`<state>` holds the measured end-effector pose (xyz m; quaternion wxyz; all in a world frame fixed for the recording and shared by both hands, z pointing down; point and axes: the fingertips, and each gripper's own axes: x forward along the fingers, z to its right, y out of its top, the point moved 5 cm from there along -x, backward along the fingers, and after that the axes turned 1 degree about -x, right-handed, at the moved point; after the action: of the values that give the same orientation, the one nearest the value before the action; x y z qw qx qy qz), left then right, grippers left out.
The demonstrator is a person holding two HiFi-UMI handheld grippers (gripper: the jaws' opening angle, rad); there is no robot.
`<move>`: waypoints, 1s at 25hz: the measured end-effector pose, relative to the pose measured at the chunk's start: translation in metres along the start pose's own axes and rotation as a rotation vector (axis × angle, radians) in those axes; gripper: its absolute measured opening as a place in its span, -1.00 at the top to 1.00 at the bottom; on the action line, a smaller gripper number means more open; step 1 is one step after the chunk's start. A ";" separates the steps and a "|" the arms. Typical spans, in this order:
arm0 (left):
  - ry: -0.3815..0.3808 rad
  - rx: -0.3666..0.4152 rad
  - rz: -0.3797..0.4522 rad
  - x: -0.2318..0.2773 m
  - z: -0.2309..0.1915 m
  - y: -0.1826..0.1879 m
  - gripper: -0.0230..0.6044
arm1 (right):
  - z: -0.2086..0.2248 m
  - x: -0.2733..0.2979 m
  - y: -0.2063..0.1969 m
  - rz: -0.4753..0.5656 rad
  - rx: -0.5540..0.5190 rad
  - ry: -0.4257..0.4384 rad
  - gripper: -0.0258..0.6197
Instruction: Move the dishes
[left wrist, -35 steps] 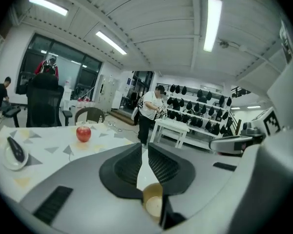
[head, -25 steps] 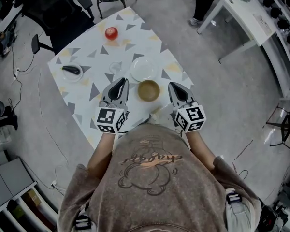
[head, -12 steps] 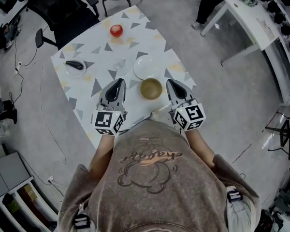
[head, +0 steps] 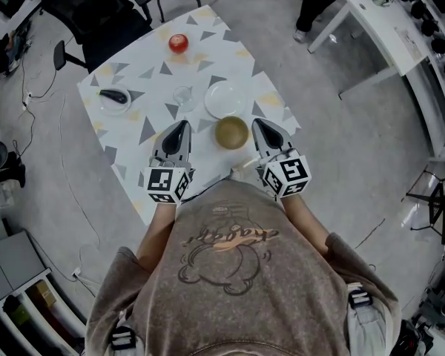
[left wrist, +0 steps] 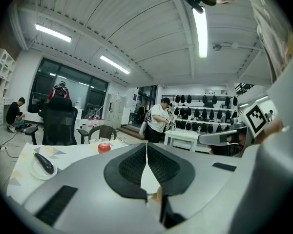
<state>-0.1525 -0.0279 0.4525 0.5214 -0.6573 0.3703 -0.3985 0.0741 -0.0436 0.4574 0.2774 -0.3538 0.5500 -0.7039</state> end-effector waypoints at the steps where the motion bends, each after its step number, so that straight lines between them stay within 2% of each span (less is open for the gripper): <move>1: -0.001 0.000 0.003 0.000 0.000 0.000 0.85 | 0.000 0.001 0.000 0.000 -0.001 0.001 0.90; 25: -0.006 -0.034 -0.003 0.004 0.003 -0.003 0.85 | 0.003 0.001 -0.005 -0.011 0.014 -0.008 0.91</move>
<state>-0.1480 -0.0296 0.4552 0.5108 -0.6679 0.3744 -0.3908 0.0757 -0.0451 0.4630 0.2783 -0.3578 0.5419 -0.7077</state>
